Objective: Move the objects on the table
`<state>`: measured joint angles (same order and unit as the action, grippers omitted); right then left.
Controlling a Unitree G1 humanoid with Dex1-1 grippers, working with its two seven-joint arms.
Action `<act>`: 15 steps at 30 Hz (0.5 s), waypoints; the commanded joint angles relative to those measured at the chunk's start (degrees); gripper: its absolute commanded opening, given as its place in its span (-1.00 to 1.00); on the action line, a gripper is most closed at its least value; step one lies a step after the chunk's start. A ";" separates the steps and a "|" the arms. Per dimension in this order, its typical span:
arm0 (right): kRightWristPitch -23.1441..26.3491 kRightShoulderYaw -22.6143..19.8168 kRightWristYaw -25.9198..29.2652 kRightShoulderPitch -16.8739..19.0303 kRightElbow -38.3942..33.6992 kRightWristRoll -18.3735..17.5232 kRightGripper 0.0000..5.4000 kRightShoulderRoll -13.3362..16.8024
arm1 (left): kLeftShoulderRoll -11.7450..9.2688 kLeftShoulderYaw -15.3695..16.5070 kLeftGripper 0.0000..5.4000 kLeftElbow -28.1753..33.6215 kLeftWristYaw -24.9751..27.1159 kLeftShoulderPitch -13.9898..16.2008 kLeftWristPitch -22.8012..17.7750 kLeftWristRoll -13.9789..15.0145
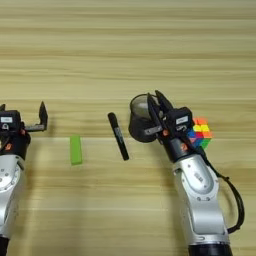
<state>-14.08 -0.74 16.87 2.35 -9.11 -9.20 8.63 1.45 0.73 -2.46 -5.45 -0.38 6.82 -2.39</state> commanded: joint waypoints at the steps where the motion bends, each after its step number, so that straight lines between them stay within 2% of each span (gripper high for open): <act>1: 2.88 -0.89 -0.25 0.43 -3.76 -1.77 -0.75 0.49 | -0.35 -0.29 1.00 -0.32 0.15 -0.21 -0.41 -0.70; 8: 7.85 -1.59 -0.40 1.73 -9.56 -4.17 -0.75 1.02 | -0.37 -0.44 1.00 -0.38 0.17 -0.24 -0.45 -0.82; 15: 20.05 -2.76 -0.94 1.30 -20.29 -9.49 -0.75 3.45 | -0.98 -1.63 1.00 0.18 -0.63 -0.19 0.36 -3.40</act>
<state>1.13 -3.03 16.33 4.40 -25.78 -16.22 10.93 0.99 -0.41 -2.46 -5.57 -0.38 6.88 -4.34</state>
